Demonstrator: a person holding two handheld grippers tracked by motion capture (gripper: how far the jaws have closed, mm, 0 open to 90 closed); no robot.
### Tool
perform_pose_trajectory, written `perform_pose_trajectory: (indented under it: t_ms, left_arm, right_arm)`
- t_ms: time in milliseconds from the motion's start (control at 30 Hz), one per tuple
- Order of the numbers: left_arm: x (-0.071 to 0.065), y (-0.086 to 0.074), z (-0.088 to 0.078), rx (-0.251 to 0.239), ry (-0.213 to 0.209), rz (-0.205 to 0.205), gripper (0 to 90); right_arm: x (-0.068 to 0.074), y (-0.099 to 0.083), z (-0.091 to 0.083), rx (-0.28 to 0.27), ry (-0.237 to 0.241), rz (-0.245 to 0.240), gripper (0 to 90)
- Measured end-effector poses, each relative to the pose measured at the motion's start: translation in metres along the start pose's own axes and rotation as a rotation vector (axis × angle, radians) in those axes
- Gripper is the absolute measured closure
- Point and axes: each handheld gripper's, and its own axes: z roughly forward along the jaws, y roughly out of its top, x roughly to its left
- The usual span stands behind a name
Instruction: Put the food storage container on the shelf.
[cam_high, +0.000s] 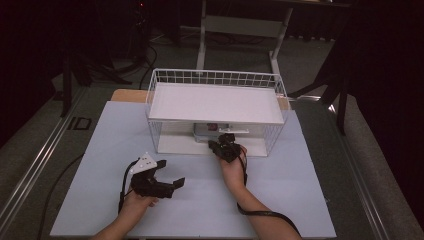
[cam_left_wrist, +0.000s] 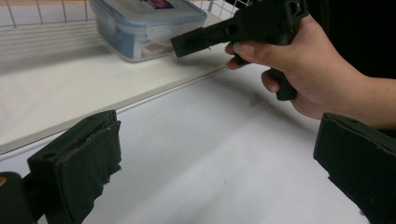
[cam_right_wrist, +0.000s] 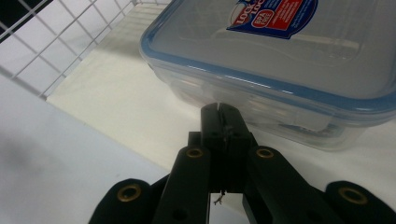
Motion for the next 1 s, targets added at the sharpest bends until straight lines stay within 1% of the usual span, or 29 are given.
perform_pose_trajectory:
  t_ms: [33, 67, 100, 200, 233, 267, 300, 433, 500, 533, 700, 733, 767, 833, 900, 967, 1000]
  left_arm:
    - [0.0, 0.0, 0.0, -0.002, 0.0, -0.003, 1.7]
    - [0.001, 0.0, 0.0, -0.001, 0.001, -0.003, 1.7]
    - [0.001, 0.0, -0.001, -0.001, 0.002, -0.003, 1.7]
    - [0.001, 0.0, -0.001, -0.001, 0.008, -0.004, 1.7]
    - [0.001, -0.001, -0.001, -0.005, 0.009, -0.005, 1.7]
    - [0.001, -0.001, -0.002, -0.006, 0.008, -0.009, 1.7]
    - [0.001, -0.001, -0.002, -0.007, 0.007, -0.011, 1.7]
    - [0.002, -0.001, -0.002, -0.006, 0.004, -0.01, 1.7]
    - [0.002, -0.001, -0.002, 0.001, 0.002, -0.011, 1.7]
    - [0.002, -0.001, -0.002, -0.002, 0.002, -0.014, 1.7]
    - [0.001, -0.001, -0.002, -0.001, 0.001, -0.004, 1.7]
    - [0.001, -0.001, -0.002, -0.001, 0.002, -0.001, 1.7]
    - [0.001, -0.001, -0.001, 0.001, 0.002, -0.002, 1.7]
    - [0.001, -0.001, -0.001, 0.001, 0.002, -0.002, 1.7]
    - [0.001, -0.001, -0.001, 0.001, 0.0, -0.002, 1.7]
    - [0.001, -0.001, -0.001, 0.0, 0.001, 0.003, 1.7]
    - [0.0, -0.001, -0.001, 0.002, 0.001, 0.005, 1.7]
  right_arm:
    - [0.0, 0.001, 0.0, 0.006, 0.004, 0.014, 89.9]
    - [0.0, 0.002, 0.001, 0.007, -0.004, 0.027, 89.9]
    - [-0.002, 0.004, 0.003, -0.002, -0.01, 0.029, 89.9]
    - [-0.004, 0.005, 0.004, -0.002, -0.012, 0.032, 89.8]
    - [-0.002, 0.005, 0.004, 0.018, -0.015, 0.067, 89.9]
    - [-0.005, 0.006, 0.005, -0.002, -0.025, 0.03, 89.9]
    - [-0.008, 0.007, 0.005, -0.014, -0.024, 0.045, 89.9]
    - [-0.011, 0.007, 0.006, -0.017, -0.018, 0.063, 89.9]
    - [-0.008, 0.007, 0.009, -0.014, -0.02, 0.043, 89.9]
    - [-0.007, 0.007, 0.01, -0.013, -0.02, 0.043, 89.9]
    - [-0.003, 0.008, 0.012, -0.014, -0.016, 0.034, 89.8]
    - [-0.001, 0.008, 0.011, -0.007, -0.008, 0.059, 89.8]
    - [-0.003, 0.007, 0.011, -0.025, -0.013, 0.043, 89.8]
    - [-0.002, 0.006, 0.008, -0.03, 0.002, 0.06, 89.4]
    - [0.004, 0.003, 0.003, -0.022, 0.018, 0.072, 88.2]
    - [0.006, 0.0, 0.002, -0.044, 0.027, 0.012, 85.3]
    - [0.009, -0.001, 0.0, -0.049, 0.029, -0.005, 83.4]
